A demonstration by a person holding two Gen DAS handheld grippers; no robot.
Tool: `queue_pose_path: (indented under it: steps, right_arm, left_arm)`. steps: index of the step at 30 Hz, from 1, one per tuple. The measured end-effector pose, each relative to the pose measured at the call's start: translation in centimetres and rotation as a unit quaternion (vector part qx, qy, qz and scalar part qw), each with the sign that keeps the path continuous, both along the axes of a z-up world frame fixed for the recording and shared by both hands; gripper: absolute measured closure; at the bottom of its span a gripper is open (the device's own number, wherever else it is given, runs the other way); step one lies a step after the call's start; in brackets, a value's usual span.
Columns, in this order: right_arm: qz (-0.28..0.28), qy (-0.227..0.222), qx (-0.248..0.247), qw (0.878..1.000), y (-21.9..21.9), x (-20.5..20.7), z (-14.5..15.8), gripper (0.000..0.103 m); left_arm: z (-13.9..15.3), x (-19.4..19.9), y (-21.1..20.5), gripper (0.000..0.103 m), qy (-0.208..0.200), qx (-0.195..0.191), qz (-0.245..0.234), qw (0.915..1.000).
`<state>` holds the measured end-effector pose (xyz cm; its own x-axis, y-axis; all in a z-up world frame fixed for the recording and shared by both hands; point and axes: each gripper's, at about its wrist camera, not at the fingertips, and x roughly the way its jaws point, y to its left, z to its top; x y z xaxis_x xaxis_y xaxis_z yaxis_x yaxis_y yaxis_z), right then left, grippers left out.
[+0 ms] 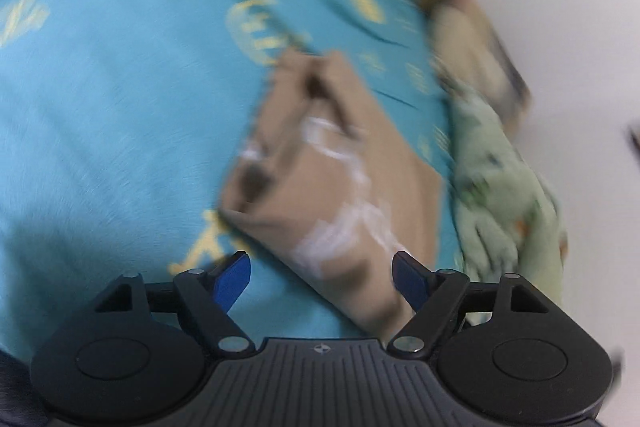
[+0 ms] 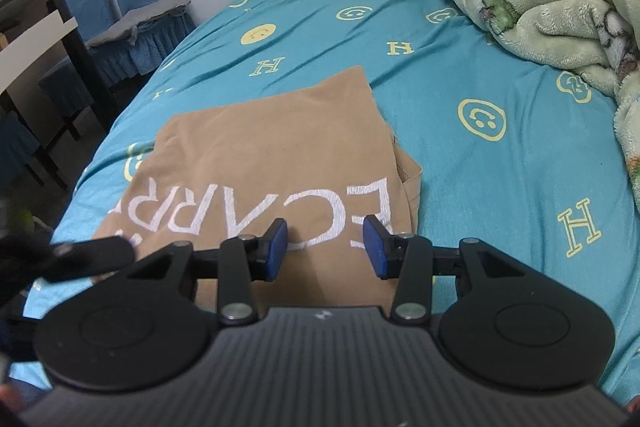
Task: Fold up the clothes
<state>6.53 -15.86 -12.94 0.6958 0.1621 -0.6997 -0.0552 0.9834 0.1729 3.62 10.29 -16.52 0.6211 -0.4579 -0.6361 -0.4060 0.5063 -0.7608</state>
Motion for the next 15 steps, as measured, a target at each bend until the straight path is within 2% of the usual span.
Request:
queue_pose_path:
  steps: [3,5,7,8,12,14,15]
  right_arm:
    - [-0.003,0.001,0.004,1.000,-0.1,0.0,0.0,0.059]
    - [-0.005,0.001,0.004,1.000,-0.1,0.0,0.0,0.059]
    - [-0.006,0.000,0.005,1.000,-0.1,0.0,0.0,0.059]
    - [-0.006,-0.001,0.006,1.000,-0.1,0.0,0.0,0.059]
    - [-0.013,-0.002,0.014,1.000,-0.3,-0.1,0.2,0.059]
    - [-0.037,-0.011,0.054,0.998,-1.3,-0.6,1.1,0.057]
    - [-0.047,-0.013,0.092,0.995,-1.9,-0.9,1.5,0.056]
  left_arm:
    - [-0.7,0.7,0.1,0.024,-0.015,-0.044,0.020,0.9987]
    - [-0.9,1.2,-0.3,0.024,-0.020,-0.055,0.017,0.9982]
    - [-1.0,1.5,-0.7,0.026,-0.016,-0.046,0.018,0.9986]
    - [-1.1,1.6,-0.8,0.028,-0.014,-0.041,0.020,0.9988]
    - [-1.2,1.9,-1.2,0.051,-0.007,-0.022,0.024,0.9994]
    - [-1.2,2.0,-1.3,0.056,-0.004,-0.012,0.024,0.9996]
    - [-1.2,2.0,-1.4,0.060,-0.003,-0.008,0.024,0.9997]
